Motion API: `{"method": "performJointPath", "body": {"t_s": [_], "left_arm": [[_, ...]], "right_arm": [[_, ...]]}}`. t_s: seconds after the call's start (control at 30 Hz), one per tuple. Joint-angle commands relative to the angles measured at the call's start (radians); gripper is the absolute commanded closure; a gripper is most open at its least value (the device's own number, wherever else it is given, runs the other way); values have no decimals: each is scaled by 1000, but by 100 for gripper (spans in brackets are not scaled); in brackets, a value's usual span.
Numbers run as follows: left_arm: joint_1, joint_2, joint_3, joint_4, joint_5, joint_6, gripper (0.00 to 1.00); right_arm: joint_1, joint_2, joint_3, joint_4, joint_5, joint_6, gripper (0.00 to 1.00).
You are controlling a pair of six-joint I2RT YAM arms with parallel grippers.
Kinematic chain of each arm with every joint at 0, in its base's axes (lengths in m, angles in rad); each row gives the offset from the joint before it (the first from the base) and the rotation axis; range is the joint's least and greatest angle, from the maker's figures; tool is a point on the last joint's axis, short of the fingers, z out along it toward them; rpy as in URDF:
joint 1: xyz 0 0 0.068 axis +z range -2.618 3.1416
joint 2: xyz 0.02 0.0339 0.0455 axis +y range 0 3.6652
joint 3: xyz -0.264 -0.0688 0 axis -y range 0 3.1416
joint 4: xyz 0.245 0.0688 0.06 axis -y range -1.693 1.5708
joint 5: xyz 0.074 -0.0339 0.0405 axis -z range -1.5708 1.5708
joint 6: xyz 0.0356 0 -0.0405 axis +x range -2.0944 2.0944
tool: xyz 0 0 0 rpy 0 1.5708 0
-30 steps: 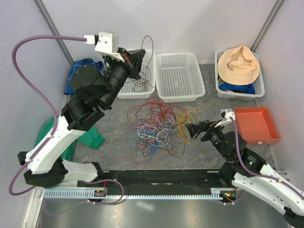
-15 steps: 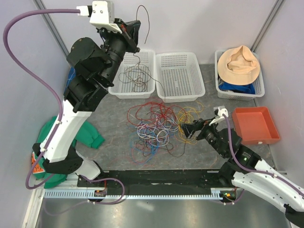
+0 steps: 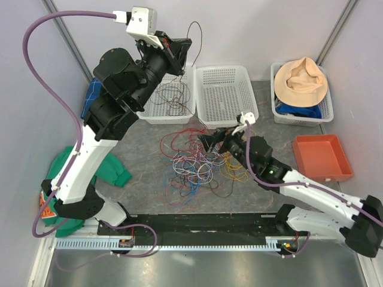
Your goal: Untangle the cables
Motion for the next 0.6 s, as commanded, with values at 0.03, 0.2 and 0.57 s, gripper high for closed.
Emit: {"method": "performJointPath", "body": {"t_s": [0.03, 0.2, 0.57], "left_arm": [[-3, -45, -11, -16, 50, -52, 98], [-4, -48, -14, -35, 76, -69, 98], [-6, -94, -76, -59, 80, -84, 98]], "right_arm": [[1, 156, 141, 175, -6, -75, 3], [0, 292, 257, 196, 6, -114, 4], [1, 478, 367, 199, 179, -242, 36]]}}
